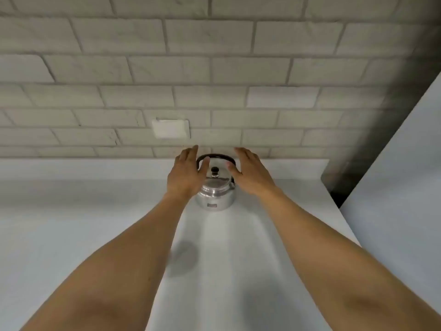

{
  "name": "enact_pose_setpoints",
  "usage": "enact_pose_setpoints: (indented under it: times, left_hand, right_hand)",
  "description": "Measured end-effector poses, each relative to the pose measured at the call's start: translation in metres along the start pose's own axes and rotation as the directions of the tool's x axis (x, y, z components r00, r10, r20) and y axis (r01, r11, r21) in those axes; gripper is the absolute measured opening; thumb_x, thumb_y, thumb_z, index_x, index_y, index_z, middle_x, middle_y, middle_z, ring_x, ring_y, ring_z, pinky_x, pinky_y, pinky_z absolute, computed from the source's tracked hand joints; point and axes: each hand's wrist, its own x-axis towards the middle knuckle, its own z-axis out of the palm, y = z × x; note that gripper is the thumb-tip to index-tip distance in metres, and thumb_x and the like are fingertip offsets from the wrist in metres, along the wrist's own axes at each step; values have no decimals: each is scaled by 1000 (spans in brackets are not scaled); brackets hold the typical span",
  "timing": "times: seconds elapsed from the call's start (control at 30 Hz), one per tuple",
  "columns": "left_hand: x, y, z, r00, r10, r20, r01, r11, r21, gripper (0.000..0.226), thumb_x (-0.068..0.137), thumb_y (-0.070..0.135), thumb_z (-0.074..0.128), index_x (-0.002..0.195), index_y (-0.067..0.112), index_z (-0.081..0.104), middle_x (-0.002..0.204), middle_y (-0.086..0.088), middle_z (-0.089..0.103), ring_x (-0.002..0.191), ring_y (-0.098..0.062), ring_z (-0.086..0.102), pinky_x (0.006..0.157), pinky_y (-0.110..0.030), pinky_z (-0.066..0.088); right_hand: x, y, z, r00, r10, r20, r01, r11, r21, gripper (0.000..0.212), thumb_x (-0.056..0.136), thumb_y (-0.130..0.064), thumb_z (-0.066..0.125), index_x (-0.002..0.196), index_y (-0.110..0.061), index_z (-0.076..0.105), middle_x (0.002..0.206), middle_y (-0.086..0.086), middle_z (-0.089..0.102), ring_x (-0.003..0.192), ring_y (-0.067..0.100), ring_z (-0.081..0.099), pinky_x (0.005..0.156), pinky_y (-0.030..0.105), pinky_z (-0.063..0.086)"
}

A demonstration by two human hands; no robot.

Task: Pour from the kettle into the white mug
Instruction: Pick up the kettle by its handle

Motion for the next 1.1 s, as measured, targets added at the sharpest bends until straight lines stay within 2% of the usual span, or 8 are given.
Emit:
enact_pose_setpoints:
  times: [0.27, 0.43, 0.53, 0.63, 0.77, 0.9, 1.0, 1.1]
  left_hand:
    - [48, -13, 29, 986, 19, 165, -9, 998, -60, 56, 114, 25, 38, 167, 11, 24, 169, -15, 33, 155, -32, 35, 123, -43, 33]
    - [43, -29, 37, 991, -17, 133, 23, 999, -42, 42, 113, 18, 40, 153, 11, 51, 141, -19, 60, 129, -37, 58, 102, -36, 43]
    - [39, -21, 40, 994, 44, 100, -41, 998, -39, 33, 113, 19, 40, 136, 11, 63, 120, -15, 66, 109, -36, 65, 84, -32, 43]
    - [28, -19, 34, 995, 58, 80, -56, 998, -34, 33, 113, 23, 41, 134, 14, 65, 120, -12, 67, 107, -33, 66, 81, -31, 41]
    - [-4, -12, 19, 998, 63, 29, -59, 990, -129, 35, 114, 31, 41, 139, 20, 63, 132, -7, 65, 114, -30, 66, 88, -33, 48]
    - [-46, -7, -4, 982, 149, -117, -160, 984, -82, 43, 107, 36, 55, 148, 22, 56, 147, -5, 59, 129, -30, 59, 87, -41, 56]
    - [-93, -6, -19, 943, 257, -209, -278, 957, -77, 43, 102, 43, 62, 141, 26, 57, 140, -4, 59, 122, -28, 57, 82, -36, 55]
    - [-135, -14, -24, 930, 321, -176, -332, 943, -34, 47, 99, 46, 64, 140, 23, 59, 140, -5, 60, 120, -29, 59, 89, -43, 56]
  right_hand:
    - [55, 2, 24, 987, -106, 121, 106, 994, 3, 63, 105, -47, 45, 158, -16, 30, 163, 4, 37, 151, 27, 31, 117, 45, 35]
    - [64, -5, 50, 973, -174, 155, 164, 984, 71, 42, 106, -40, 46, 140, -16, 54, 129, 7, 63, 118, 26, 59, 93, 38, 48]
    - [64, 4, 46, 975, -206, 87, 196, 975, 107, 32, 107, -37, 46, 121, -16, 65, 102, -1, 64, 94, 20, 60, 77, 30, 40]
    - [54, 3, 42, 975, -210, 70, 195, 964, 179, 27, 106, -34, 51, 112, -14, 68, 92, -4, 65, 81, 13, 59, 72, 26, 39]
    - [25, -12, 30, 987, -162, -21, 161, 949, 272, 27, 98, -44, 61, 109, -21, 73, 98, -10, 75, 88, 5, 68, 76, 20, 49]
    - [-3, -33, 11, 988, -131, -85, 148, 958, 244, 30, 91, -53, 67, 105, -28, 75, 94, -14, 76, 87, 3, 69, 75, 20, 50]
    - [-28, -46, -1, 987, -108, -119, 135, 961, 243, 29, 88, -56, 66, 102, -32, 75, 92, -17, 76, 87, -1, 69, 74, 19, 50]
    - [-55, -58, -10, 979, -101, -175, 147, 950, 276, 29, 87, -55, 69, 100, -32, 77, 92, -18, 77, 88, -1, 71, 77, 18, 52]
